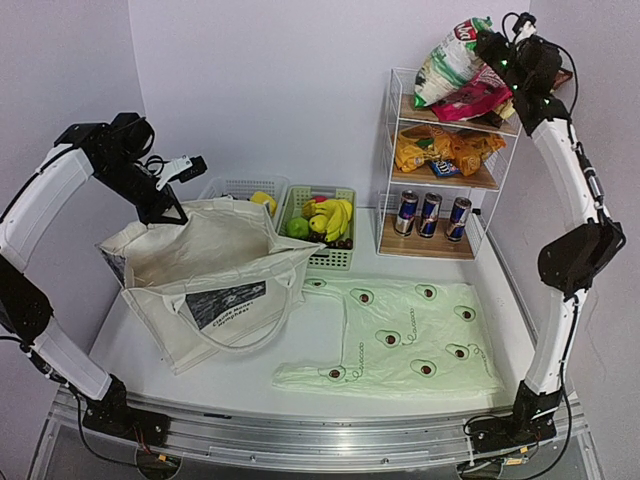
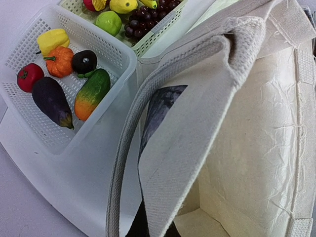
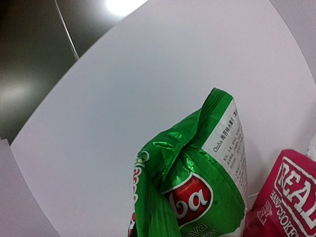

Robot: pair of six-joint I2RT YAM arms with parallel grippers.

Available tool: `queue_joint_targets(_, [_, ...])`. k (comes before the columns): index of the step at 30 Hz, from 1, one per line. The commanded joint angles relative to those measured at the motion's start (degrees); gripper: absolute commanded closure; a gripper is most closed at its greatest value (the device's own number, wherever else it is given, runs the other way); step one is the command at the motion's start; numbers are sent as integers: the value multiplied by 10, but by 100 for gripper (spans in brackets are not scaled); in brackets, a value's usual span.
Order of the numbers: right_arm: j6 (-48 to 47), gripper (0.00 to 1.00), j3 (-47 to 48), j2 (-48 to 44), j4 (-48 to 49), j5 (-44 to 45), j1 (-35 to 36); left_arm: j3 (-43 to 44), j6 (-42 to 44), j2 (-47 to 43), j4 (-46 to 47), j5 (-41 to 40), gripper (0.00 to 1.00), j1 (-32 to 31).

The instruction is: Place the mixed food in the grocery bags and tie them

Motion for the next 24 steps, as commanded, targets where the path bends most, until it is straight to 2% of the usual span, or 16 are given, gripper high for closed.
queue_joint_targets(1, [1,100,5,-94,133,8,13,0,-1,-30,41,31,100,2])
queue_joint_targets(9, [-23,100,-33,-136,147,-61,53,-9,-5,-26,56,43,100,2])
queue_joint_targets(14, [-25,100,-43,-130,129,-142,173,-11,-15,-20,69,47,100,1])
queue_joint_targets(19, [19,100,-82,-123,167,-209,276,-6,-49,-15,88,45,100,2])
queue_joint_targets(24, [39,100,-107,-100,185,-256,349,-8,-73,-3,92,37,100,2])
